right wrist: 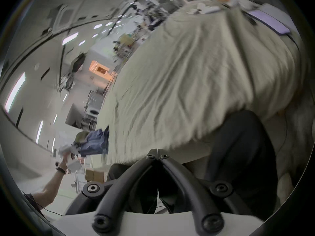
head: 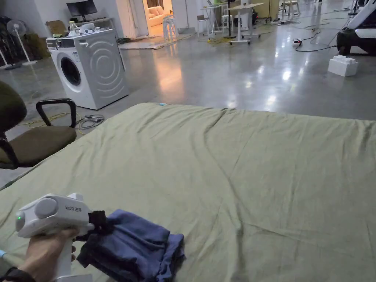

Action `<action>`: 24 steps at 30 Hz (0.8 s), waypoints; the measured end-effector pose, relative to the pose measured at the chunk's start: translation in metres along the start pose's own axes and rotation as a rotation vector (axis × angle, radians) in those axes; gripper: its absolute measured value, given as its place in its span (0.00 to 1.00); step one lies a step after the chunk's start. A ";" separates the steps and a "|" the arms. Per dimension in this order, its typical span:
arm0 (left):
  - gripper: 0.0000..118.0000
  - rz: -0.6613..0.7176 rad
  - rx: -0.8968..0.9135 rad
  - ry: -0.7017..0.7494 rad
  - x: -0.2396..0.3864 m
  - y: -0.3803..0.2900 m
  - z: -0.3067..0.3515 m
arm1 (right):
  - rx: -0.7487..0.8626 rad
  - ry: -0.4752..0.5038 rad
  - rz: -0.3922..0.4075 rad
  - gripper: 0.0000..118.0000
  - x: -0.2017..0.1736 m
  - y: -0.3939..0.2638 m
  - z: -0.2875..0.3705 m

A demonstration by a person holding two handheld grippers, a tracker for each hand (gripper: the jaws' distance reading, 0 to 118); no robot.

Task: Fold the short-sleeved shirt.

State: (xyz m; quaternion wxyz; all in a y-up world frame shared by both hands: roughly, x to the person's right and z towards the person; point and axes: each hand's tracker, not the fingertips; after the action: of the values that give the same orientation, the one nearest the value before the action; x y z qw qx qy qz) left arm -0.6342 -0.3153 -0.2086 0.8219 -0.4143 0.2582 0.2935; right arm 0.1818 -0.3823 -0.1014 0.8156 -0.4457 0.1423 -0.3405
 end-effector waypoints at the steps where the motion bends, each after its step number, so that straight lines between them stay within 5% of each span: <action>1: 0.22 -0.037 -0.010 0.069 0.002 -0.002 -0.006 | -0.002 -0.005 0.003 0.00 0.001 0.002 0.001; 5: 0.23 -0.059 -0.031 0.181 0.009 -0.021 -0.008 | 0.005 -0.010 -0.022 0.00 0.002 0.004 -0.007; 8: 0.53 -0.113 0.007 0.186 0.013 -0.022 0.021 | 0.002 -0.040 0.040 0.00 -0.005 0.011 -0.007; 10: 0.67 -0.279 0.097 0.202 0.031 -0.026 0.056 | 0.011 -0.067 0.102 0.00 -0.012 0.018 -0.003; 12: 0.67 -0.431 0.167 0.135 0.057 -0.038 0.101 | 0.036 -0.052 0.162 0.00 -0.018 0.024 0.002; 17: 0.67 -0.398 0.284 -0.293 0.112 -0.063 0.207 | 0.140 -0.002 0.272 0.00 -0.053 0.056 0.020; 24: 0.66 -0.704 0.682 -0.406 0.186 -0.161 0.286 | 0.382 -0.001 0.521 0.00 -0.124 0.090 0.062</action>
State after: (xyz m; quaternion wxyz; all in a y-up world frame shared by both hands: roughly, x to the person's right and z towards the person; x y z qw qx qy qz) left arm -0.3411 -0.1048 -0.0981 0.9922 -0.1199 0.0198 -0.0266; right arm 0.1636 -0.2251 -0.1493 0.9444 -0.2331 0.1847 -0.1404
